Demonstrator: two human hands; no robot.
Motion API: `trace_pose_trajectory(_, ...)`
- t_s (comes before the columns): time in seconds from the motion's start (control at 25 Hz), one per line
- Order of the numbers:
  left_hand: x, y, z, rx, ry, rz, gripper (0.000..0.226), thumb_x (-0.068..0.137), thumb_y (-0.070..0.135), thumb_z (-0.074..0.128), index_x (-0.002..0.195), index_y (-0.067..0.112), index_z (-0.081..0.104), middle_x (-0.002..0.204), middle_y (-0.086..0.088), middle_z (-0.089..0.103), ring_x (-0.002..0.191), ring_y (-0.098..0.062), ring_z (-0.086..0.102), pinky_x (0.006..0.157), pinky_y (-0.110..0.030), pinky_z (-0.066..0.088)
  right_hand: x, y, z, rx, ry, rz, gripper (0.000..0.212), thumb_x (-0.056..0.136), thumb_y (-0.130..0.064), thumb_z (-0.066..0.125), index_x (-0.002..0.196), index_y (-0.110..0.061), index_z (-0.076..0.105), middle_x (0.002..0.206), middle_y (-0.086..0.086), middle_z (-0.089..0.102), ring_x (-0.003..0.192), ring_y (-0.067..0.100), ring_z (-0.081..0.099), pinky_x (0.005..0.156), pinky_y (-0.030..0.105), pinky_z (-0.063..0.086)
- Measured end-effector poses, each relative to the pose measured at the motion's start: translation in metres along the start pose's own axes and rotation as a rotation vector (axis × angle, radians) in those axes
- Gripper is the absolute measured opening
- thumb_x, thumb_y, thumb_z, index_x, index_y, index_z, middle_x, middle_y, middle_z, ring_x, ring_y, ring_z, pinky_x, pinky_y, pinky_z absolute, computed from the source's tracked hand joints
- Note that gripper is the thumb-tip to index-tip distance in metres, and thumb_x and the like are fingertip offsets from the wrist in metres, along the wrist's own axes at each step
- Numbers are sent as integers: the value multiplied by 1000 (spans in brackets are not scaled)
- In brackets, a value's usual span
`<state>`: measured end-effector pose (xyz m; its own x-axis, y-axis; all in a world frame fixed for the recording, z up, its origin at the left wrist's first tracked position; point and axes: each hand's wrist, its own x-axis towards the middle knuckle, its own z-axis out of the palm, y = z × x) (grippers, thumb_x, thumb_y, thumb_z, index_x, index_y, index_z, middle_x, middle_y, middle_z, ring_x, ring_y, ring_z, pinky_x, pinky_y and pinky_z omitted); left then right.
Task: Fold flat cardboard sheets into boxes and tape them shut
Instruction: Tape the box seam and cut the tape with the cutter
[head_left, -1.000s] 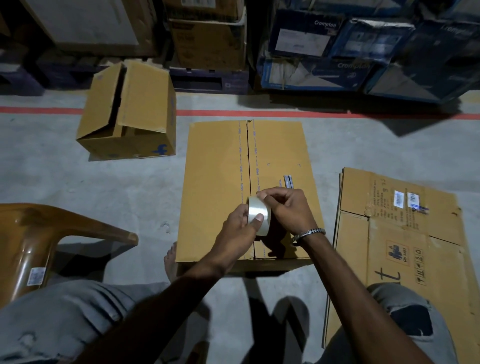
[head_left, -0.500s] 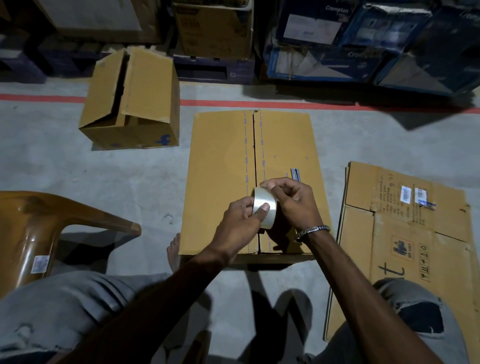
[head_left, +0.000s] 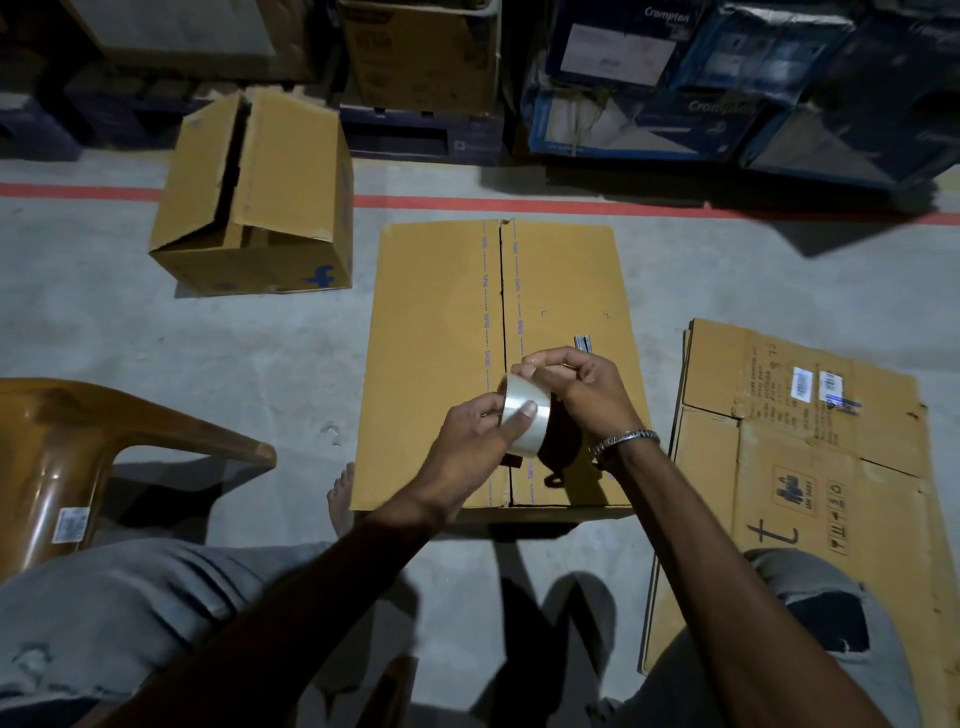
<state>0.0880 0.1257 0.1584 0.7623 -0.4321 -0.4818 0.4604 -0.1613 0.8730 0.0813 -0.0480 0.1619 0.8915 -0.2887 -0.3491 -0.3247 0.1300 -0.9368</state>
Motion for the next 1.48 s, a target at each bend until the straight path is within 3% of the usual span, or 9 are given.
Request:
trace_pose_trajectory(0.12,-2,-5,6,33,-49,2,33,96,23,73,128,16,69,110,-3,79,98,-17,72,85,-34,55,11,-5,0,-48,30,22,17,84,-13,82,96,-2,77,92,12,79,84,31,76,72,41,60)
trace_pose_trajectory(0.28,4,1,6,6,4,46,35,92,38,75,123,23,72,108,0,80,107,-22,74,104,-51,54,33,-12,2,-98,51,43,17,78,-16,89,89,-6,81,91,9,80,80,25,75,71,41,61)
trace_pose_trajectory(0.36,11,3,4,-12,28,55,34,92,41,75,120,22,74,107,-1,80,106,-23,75,106,-57,52,40,-12,5,-61,34,59,19,78,-14,89,91,-3,80,92,12,79,80,26,75,73,41,62)
trace_pose_trajectory(0.56,22,7,0,-22,-16,56,43,90,38,79,130,26,68,118,2,77,114,-20,72,111,-54,49,64,-28,12,148,25,70,28,82,0,83,105,12,73,95,24,77,85,32,77,78,38,64)
trace_pose_trajectory(0.84,28,21,4,36,61,135,39,94,50,69,127,28,68,111,8,78,108,-14,74,106,-52,52,79,-56,12,-24,-40,-35,25,83,-3,83,102,10,74,92,19,78,78,25,77,65,29,61)
trace_pose_trajectory(1.04,25,17,7,69,41,132,40,93,52,68,123,26,70,106,5,79,103,-18,74,101,-57,54,72,-48,0,78,-37,31,24,83,2,81,102,13,71,96,26,76,88,37,77,74,34,64)
trace_pose_trajectory(1.2,23,21,3,13,46,127,31,97,41,70,122,22,72,104,0,80,103,-21,75,102,-59,53,67,-56,3,61,-71,-12,22,83,5,79,100,16,70,96,27,76,81,30,78,67,28,63)
trace_pose_trajectory(1.32,20,20,1,-19,27,90,29,99,35,70,123,18,71,104,-3,80,103,-24,75,100,-61,54,70,-63,1,59,-108,-62,25,85,-1,79,104,12,70,97,24,77,86,32,78,69,32,65)
trace_pose_trajectory(1.48,21,16,-2,-49,44,48,42,90,47,77,121,18,74,105,-5,80,103,-29,75,100,-60,55,83,-59,-7,31,-176,-21,29,86,0,78,112,9,69,106,22,76,100,35,76,79,39,64)
